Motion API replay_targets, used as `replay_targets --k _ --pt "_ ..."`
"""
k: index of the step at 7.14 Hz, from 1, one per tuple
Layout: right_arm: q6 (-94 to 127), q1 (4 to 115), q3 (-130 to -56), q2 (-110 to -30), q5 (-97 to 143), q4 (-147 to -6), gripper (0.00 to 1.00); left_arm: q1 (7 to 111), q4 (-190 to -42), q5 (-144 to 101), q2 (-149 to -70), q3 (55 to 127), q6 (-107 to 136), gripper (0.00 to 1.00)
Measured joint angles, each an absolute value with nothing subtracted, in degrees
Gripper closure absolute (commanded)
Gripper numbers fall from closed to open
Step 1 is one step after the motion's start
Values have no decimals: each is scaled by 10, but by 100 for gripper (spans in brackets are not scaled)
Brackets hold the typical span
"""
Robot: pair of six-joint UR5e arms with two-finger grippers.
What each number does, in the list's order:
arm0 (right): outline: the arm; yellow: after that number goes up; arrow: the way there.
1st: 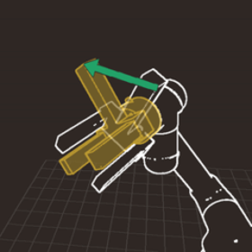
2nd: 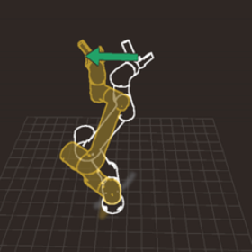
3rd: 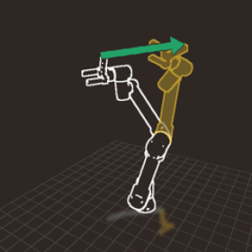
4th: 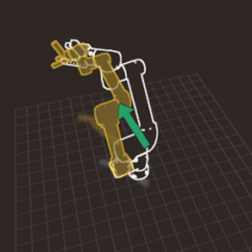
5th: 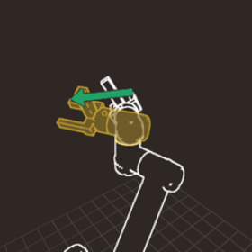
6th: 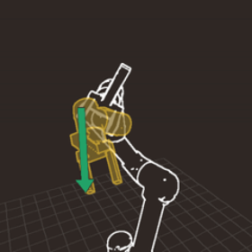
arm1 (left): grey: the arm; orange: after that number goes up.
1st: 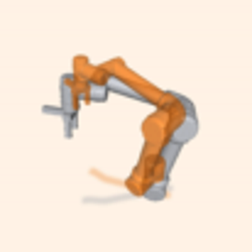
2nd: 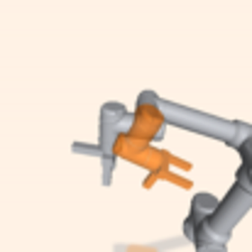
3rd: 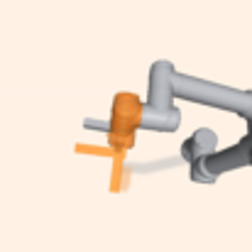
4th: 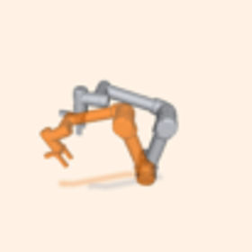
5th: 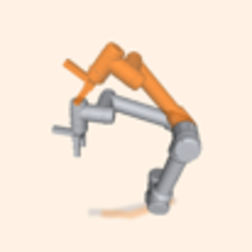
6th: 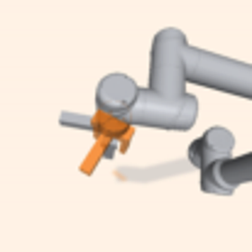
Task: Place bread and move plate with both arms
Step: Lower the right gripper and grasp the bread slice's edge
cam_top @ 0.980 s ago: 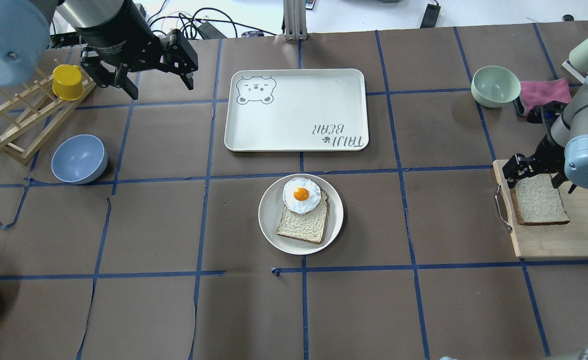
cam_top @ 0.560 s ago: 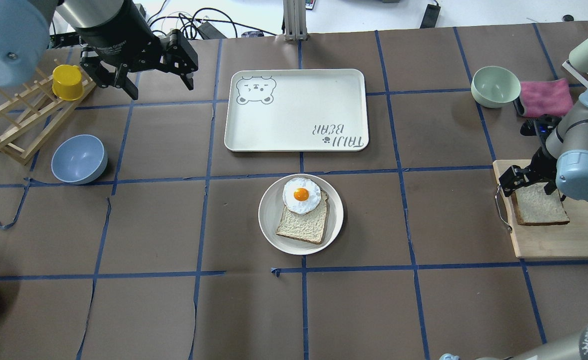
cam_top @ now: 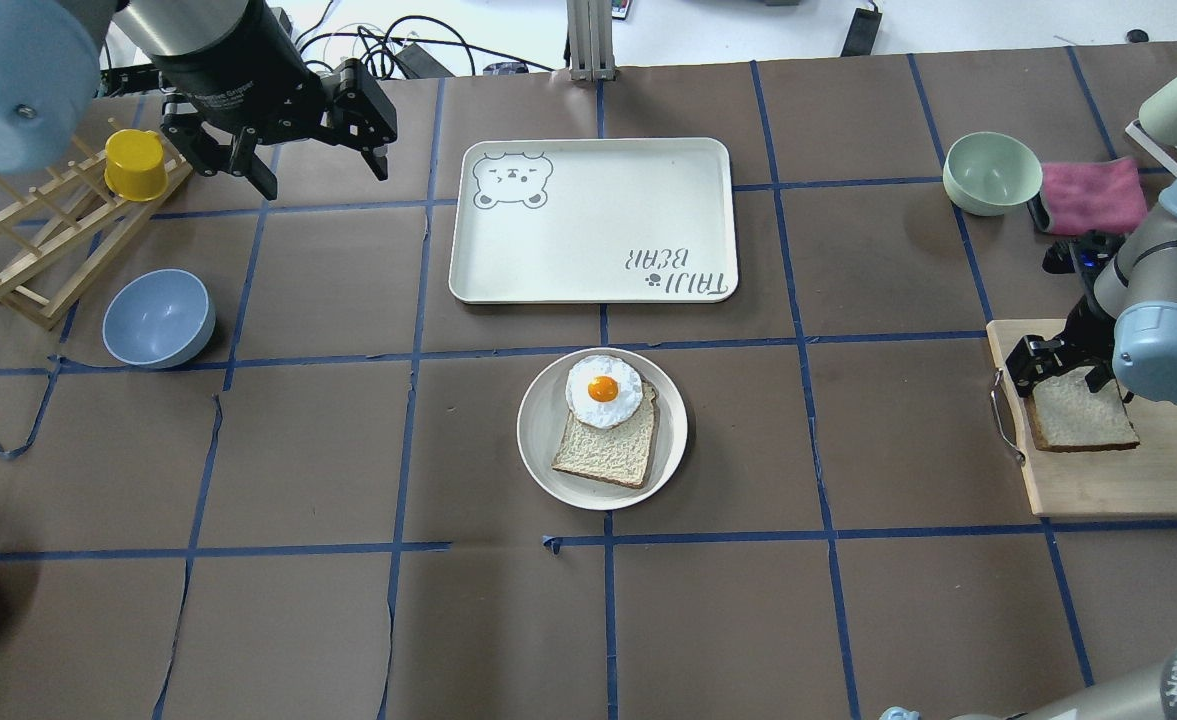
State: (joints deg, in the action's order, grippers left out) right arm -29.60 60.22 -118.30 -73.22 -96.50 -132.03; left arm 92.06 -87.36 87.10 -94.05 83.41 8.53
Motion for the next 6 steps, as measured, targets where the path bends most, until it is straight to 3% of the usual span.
replay_targets --k 2,6 --pt "-297 602 -1182 -733 -965 -1318 97 921 -874 871 -940 834 85 0" --pt "-297 602 -1180 -738 -991 -1314 100 921 -874 871 -940 834 85 0"
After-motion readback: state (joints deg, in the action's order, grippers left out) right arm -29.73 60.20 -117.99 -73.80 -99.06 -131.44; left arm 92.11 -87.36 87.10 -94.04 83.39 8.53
